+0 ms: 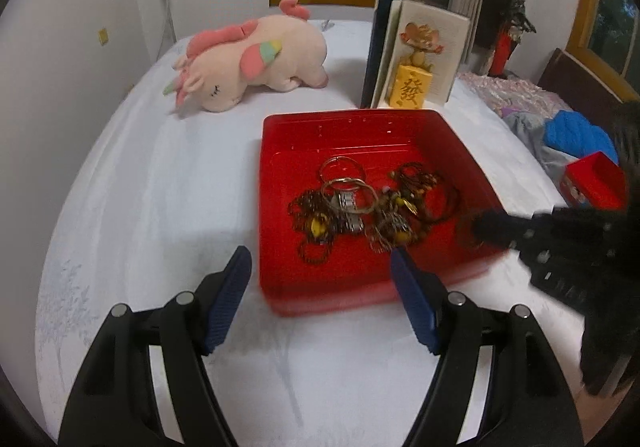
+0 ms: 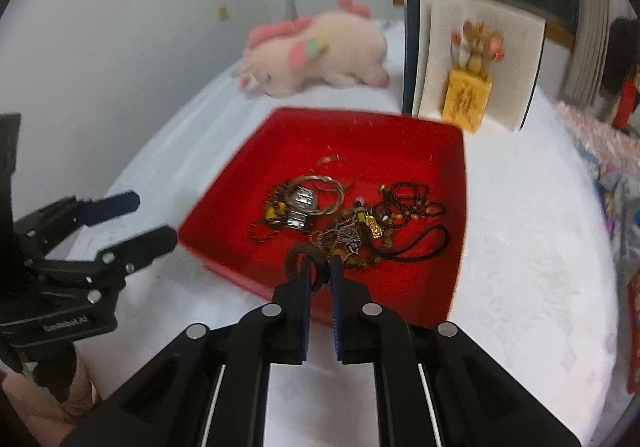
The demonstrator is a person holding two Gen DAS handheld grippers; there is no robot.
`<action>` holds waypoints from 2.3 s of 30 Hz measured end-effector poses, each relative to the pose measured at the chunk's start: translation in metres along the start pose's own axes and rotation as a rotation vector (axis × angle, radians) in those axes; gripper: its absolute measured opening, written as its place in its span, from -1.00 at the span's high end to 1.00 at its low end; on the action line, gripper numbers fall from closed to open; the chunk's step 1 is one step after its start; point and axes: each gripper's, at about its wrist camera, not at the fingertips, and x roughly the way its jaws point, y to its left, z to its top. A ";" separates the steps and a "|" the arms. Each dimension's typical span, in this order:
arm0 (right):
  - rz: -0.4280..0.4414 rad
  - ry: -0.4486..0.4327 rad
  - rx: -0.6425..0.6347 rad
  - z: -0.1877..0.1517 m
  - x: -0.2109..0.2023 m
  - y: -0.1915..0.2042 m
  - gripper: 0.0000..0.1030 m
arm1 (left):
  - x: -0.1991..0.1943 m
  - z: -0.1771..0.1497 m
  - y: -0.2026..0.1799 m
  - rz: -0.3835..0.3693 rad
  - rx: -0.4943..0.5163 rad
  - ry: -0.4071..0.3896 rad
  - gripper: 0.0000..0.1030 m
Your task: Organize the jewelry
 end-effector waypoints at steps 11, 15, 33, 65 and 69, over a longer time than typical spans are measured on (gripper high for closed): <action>-0.015 0.084 0.073 0.011 0.054 -0.027 0.83 | 0.058 0.019 0.003 -0.015 -0.001 0.077 -0.38; -0.026 0.104 0.079 0.009 0.061 -0.030 0.83 | 0.063 0.021 0.000 -0.019 0.008 0.084 -0.38; -0.177 -0.091 0.087 -0.045 -0.020 -0.002 -0.45 | 0.019 -0.014 0.001 -0.025 -0.035 -0.004 -0.77; -0.317 -0.080 0.110 -0.122 -0.027 0.042 -0.93 | -0.032 -0.119 0.008 0.149 -0.050 -0.044 -0.90; -0.306 -0.069 0.116 -0.127 -0.027 0.044 -0.93 | -0.038 -0.122 0.005 0.148 -0.042 -0.050 -0.90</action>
